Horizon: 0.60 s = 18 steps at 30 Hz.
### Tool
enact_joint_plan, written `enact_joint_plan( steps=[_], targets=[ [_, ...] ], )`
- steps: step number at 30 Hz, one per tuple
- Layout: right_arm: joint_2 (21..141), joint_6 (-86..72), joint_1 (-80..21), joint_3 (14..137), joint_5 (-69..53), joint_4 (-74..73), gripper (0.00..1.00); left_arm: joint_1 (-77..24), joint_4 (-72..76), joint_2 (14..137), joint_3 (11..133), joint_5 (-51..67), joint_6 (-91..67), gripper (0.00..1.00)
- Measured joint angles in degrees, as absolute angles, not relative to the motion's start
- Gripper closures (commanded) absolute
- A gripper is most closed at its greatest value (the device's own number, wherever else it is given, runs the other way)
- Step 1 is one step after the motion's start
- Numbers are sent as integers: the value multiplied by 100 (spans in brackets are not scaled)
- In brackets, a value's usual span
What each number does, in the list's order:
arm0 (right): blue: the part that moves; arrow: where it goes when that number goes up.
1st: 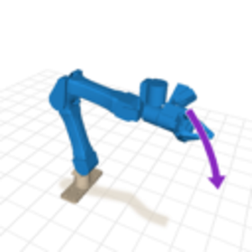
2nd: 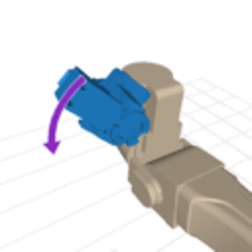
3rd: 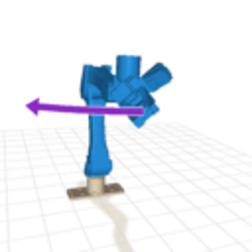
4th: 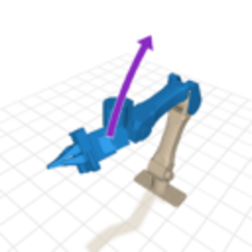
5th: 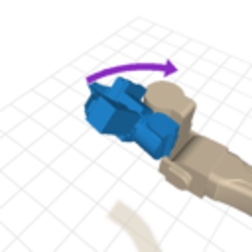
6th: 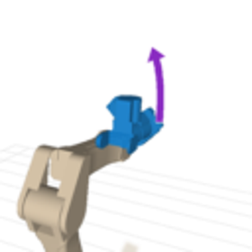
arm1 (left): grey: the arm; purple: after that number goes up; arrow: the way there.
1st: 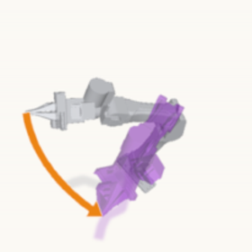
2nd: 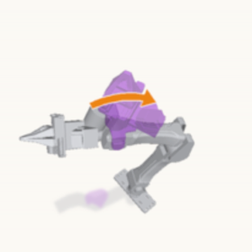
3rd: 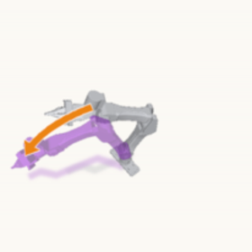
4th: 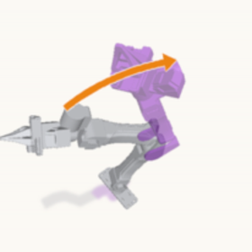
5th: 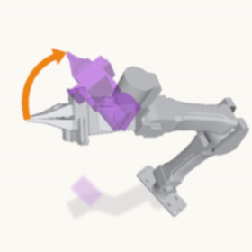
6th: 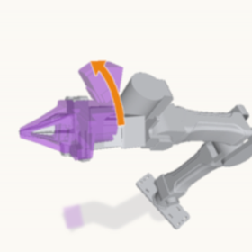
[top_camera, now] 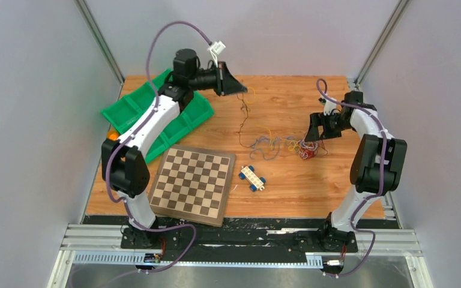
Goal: Untangle the cables
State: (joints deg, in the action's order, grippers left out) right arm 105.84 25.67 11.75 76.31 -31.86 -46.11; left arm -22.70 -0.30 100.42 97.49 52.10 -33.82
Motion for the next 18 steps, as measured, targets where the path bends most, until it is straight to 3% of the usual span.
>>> enact_joint_plan(
  steps=[4,12,18],
  targets=[
    [10073,2571,1074,8110,-3791,-4932,0,-2458,-738,10565,9629,5013,-3092,100],
    [9402,2191,119,8523,-5290,-4807,0,-2661,-681,10772,10335,5262,-3041,100],
    [8600,1468,-1087,7819,-5433,-3275,0,-2742,-49,10779,10453,5568,-3479,100]
  ],
)
